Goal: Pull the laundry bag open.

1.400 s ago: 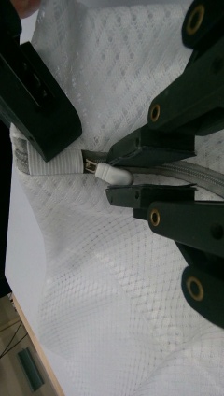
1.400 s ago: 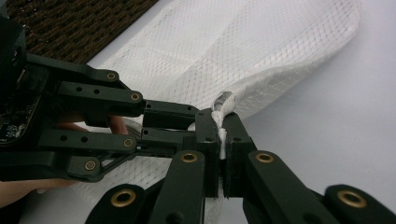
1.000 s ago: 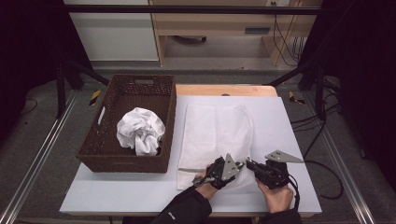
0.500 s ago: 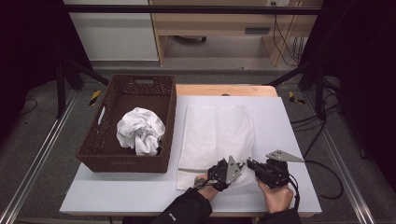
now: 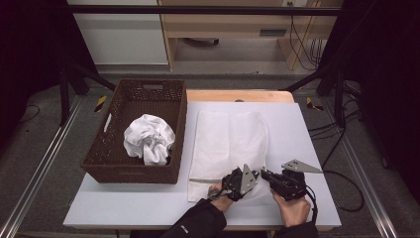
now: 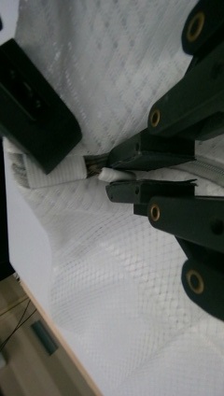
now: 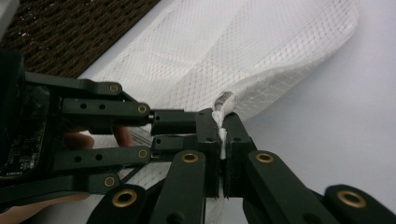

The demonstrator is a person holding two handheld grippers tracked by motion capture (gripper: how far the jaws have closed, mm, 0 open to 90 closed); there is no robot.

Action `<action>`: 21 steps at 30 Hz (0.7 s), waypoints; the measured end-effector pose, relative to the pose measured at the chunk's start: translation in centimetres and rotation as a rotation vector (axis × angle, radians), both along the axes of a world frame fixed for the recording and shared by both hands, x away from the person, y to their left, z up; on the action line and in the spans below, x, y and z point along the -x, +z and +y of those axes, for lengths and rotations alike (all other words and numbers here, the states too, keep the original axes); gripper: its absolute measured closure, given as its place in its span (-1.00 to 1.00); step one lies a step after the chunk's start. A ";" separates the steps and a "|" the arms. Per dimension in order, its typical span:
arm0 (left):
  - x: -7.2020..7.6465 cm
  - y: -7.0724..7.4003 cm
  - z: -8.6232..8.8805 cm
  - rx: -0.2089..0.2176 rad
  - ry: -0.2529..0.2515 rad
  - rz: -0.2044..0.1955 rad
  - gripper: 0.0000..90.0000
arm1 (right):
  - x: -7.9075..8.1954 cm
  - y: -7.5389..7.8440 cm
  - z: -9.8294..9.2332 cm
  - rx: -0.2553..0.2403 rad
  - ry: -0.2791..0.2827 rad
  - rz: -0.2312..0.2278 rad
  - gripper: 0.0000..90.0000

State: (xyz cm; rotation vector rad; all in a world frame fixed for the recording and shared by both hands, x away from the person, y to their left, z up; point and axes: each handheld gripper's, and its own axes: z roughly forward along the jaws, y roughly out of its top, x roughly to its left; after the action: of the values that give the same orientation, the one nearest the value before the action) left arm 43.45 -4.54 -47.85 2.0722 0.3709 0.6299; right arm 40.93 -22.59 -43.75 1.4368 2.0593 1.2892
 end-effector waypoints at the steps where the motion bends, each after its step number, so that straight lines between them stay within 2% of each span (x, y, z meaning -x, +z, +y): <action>1: 0.0 0.1 0.0 0.005 0.002 -0.002 0.75 | 0.0 0.0 0.0 -0.001 -0.002 0.001 0.96; 5: -0.1 0.0 0.0 0.005 -0.018 0.018 0.87 | 0.0 0.1 -0.1 0.000 -0.002 -0.010 0.96; 8: 0.0 0.1 0.1 -0.010 -0.017 0.017 0.89 | -0.1 0.0 -0.2 0.000 -0.001 -0.003 0.96; 11: 0.2 0.2 0.0 -0.043 -0.009 0.000 0.90 | -0.1 0.1 -0.2 -0.013 -0.007 0.005 0.96; 13: 0.4 0.0 -0.1 -0.062 -0.008 -0.002 0.90 | -0.1 0.2 -0.4 -0.017 -0.021 -0.005 0.96; 17: 0.4 -0.1 0.0 -0.069 -0.016 0.020 0.91 | 0.0 0.4 -0.8 -0.033 -0.040 -0.007 0.96; 21: 0.4 0.1 0.5 -0.068 -0.016 0.040 0.90 | 0.0 0.4 -0.7 -0.022 -0.033 -0.014 0.96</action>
State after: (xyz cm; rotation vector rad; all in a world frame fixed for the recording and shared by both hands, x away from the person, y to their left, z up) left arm 43.05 -4.00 -47.74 2.1534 0.3593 0.6003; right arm 40.96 -23.34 -43.36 1.4614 2.0097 1.3092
